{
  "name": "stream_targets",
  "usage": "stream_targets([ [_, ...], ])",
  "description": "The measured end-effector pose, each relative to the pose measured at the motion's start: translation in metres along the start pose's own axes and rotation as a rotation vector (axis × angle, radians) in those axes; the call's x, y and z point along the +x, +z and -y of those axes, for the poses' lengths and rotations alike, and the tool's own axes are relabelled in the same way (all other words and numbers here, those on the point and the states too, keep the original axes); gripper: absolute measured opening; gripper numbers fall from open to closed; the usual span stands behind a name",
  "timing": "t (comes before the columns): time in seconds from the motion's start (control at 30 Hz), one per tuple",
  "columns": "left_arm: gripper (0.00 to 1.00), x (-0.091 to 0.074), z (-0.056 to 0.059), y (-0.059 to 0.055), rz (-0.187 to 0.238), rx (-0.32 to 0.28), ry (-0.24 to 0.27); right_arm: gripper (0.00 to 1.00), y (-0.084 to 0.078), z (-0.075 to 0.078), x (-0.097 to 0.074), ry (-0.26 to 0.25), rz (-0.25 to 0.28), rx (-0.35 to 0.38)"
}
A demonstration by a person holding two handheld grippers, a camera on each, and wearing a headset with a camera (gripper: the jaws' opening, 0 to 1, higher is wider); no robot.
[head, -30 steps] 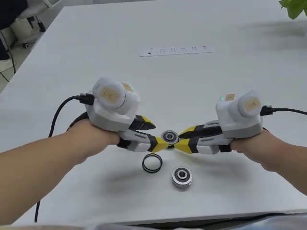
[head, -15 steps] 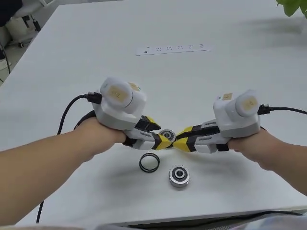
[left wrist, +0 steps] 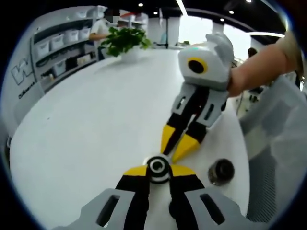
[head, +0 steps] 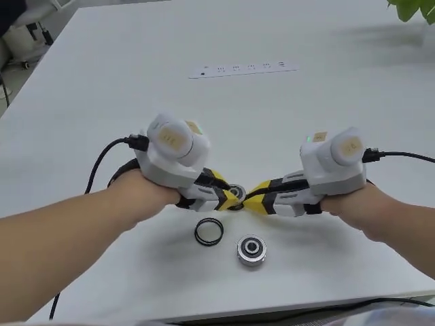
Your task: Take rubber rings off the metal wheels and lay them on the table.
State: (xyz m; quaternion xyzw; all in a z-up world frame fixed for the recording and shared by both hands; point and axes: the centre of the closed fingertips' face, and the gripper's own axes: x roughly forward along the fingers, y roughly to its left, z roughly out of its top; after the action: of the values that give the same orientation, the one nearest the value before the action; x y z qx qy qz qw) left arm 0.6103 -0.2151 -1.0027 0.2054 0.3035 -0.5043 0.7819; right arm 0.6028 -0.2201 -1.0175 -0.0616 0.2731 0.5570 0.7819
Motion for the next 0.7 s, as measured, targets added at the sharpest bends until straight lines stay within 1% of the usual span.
stream_targets([
  [0.03, 0.16, 0.0002, 0.0019, 0.0, -0.001, -0.009, -0.002, 0.06, 0.0001, -0.0002, 0.0, 0.0, 0.0, 0.0],
  [0.1, 0.16, 0.0008, -0.0002, -0.0001, -0.004, 0.007, 0.005, 0.06, 0.0001, -0.0007, 0.0001, -0.002, 0.001, 0.002],
  [0.2, 0.16, 0.0011, 0.0003, -0.0002, -0.008, 0.03, 0.015, 0.05, 0.0, -0.0009, 0.0, -0.004, 0.004, 0.013],
  [0.27, 0.15, 0.001, 0.0001, 0.0, -0.008, 0.032, 0.023, 0.04, 0.0, -0.0006, -0.0003, -0.006, 0.007, 0.026],
  [0.3, 0.14, 0.0021, -0.0034, -0.0004, -0.009, 0.034, 0.035, 0.04, 0.0002, -0.0002, -0.0005, -0.008, 0.01, 0.037],
  [0.33, 0.14, 0.0033, -0.0026, -0.0007, -0.003, 0.051, 0.03, 0.03, 0.0003, 0.0004, -0.0009, -0.01, 0.013, 0.05],
  [0.37, 0.14, 0.0042, -0.0031, -0.0032, -0.013, 0.048, 0.033, 0.03, 0.0004, 0.0007, -0.001, -0.01, 0.015, 0.059],
  [0.47, 0.14, 0.0057, -0.005, -0.0039, -0.015, 0.048, 0.034, 0.02, 0.0003, 0.0013, -0.0015, -0.011, 0.018, 0.089],
  [0.7, 0.13, 0.0051, -0.0044, -0.003, -0.013, 0.048, 0.039, 0.0, -0.0013, 0.0041, -0.0041, -0.012, 0.028, 0.16],
])
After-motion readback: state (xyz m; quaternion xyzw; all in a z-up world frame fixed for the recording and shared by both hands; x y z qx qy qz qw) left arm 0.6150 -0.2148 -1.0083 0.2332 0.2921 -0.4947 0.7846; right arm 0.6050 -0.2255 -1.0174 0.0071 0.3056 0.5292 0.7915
